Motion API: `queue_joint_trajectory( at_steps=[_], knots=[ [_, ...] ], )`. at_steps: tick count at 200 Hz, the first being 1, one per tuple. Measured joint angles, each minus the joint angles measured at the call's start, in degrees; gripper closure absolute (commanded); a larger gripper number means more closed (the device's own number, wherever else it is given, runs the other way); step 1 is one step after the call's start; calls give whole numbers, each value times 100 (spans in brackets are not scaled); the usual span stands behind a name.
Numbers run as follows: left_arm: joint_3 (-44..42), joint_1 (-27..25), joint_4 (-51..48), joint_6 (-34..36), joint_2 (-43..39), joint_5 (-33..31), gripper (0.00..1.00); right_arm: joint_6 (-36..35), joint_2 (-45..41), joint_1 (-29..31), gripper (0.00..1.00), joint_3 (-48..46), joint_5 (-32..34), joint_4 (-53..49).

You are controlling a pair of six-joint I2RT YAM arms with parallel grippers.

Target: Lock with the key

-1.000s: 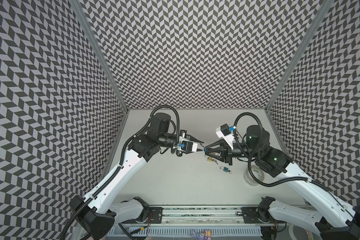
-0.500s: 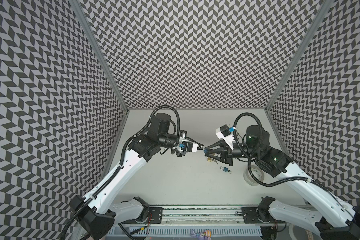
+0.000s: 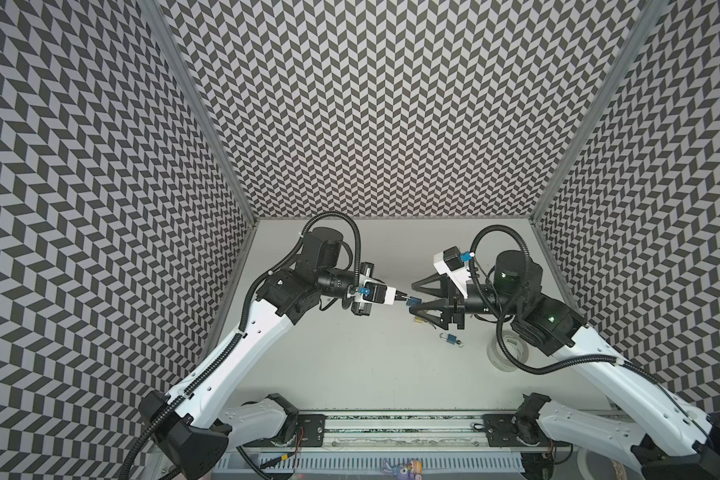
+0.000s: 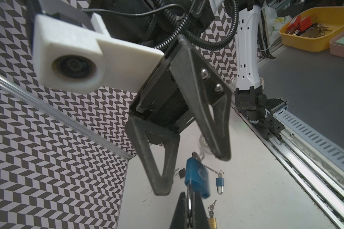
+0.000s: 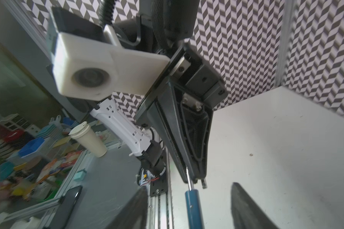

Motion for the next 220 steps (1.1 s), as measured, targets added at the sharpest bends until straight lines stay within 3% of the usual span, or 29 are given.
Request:
queue_joint_trajectory(
  at_steps=[30,55,97,117,171,220],
  knots=[
    [-164,114,706,-1187,-162,4,100,-31,-800,7,15,-782,1054,953],
    [-527,199,1558,-2487,-348,46,100,-168,-1088,4,18,-1091,1355,1596],
    [-1340,214,2929,-4815,-828,129,100,-348,-833,4,19,-909,824,1919],
    [-1580,195,3329,-5541,-1132,131,100,-391,-579,4,21,-686,317,1875],
    [-1886,107,3687,-6201,-1690,133,100,-330,-192,7,33,-299,-739,1770],
    [-1886,101,3687,-6218,-1523,201,100,-407,140,114,45,103,-929,1255]
  ],
)
